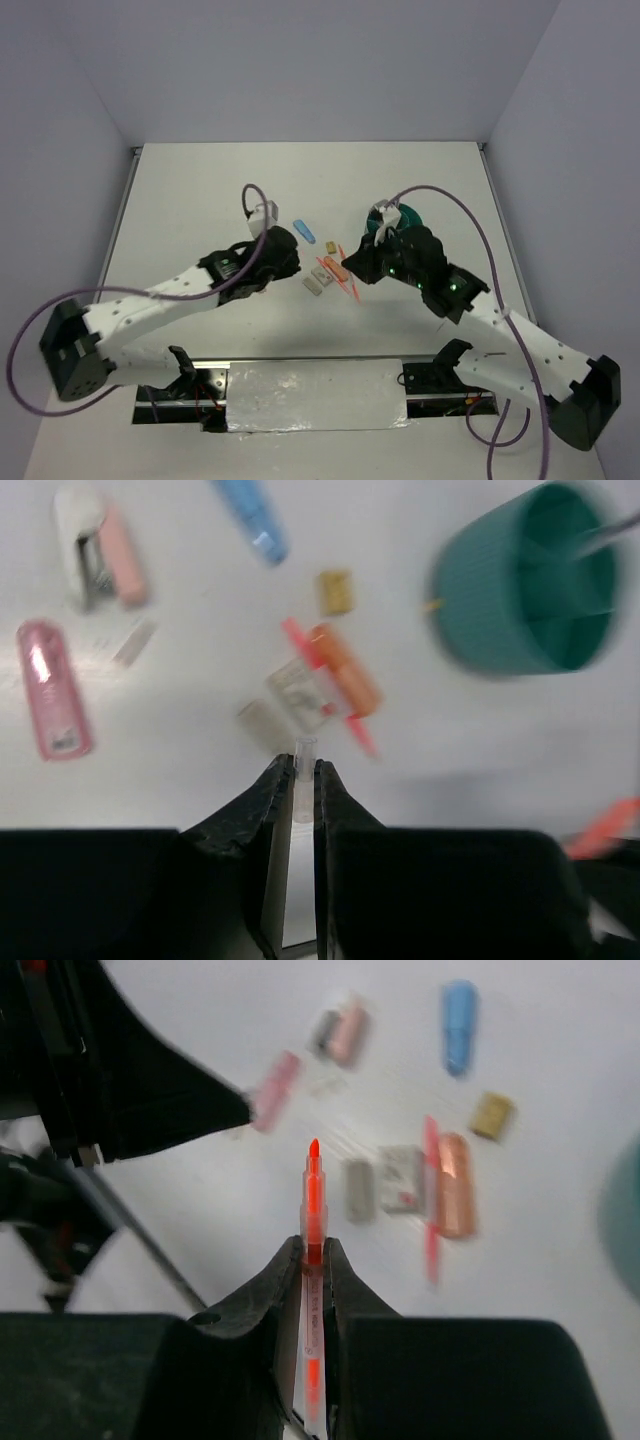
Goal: Sort the stationery into containers
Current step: Close the pen cap on the pen.
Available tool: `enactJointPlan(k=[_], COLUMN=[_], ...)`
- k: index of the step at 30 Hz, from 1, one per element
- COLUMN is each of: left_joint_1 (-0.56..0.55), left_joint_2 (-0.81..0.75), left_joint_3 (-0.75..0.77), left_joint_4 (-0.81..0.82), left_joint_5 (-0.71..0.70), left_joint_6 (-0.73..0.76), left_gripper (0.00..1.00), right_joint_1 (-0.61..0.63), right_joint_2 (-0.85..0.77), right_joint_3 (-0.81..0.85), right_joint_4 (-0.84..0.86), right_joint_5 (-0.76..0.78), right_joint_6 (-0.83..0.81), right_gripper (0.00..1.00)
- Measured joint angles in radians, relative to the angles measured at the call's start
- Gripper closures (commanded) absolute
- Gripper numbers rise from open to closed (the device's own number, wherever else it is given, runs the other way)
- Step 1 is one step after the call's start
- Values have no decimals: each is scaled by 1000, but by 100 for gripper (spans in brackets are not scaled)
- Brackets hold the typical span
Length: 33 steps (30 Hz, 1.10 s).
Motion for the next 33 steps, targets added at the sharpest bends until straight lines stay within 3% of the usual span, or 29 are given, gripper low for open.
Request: enactJointPlan(k=[5, 11, 19, 33], left_joint_1=[13, 39, 47, 48], left_joint_2=[-364, -625, -642, -643], left_joint_3=[-126, -359, -415, -418], left_joint_4=[354, 743, 916, 967], left_joint_5=[56, 200, 360, 401], left_joint_6=[219, 365, 415, 408], left_gripper=[100, 100, 100, 100], right_joint_1=[154, 215, 333, 350], right_joint_2=[-151, -174, -102, -51], right_joint_3=[-239, -417, -336, -249], right_joint_4=[318, 605, 772, 774], right_joint_5=[-31, -14, -39, -5], right_joint_6=[195, 362, 378, 341], right_gripper=[100, 100, 100, 100])
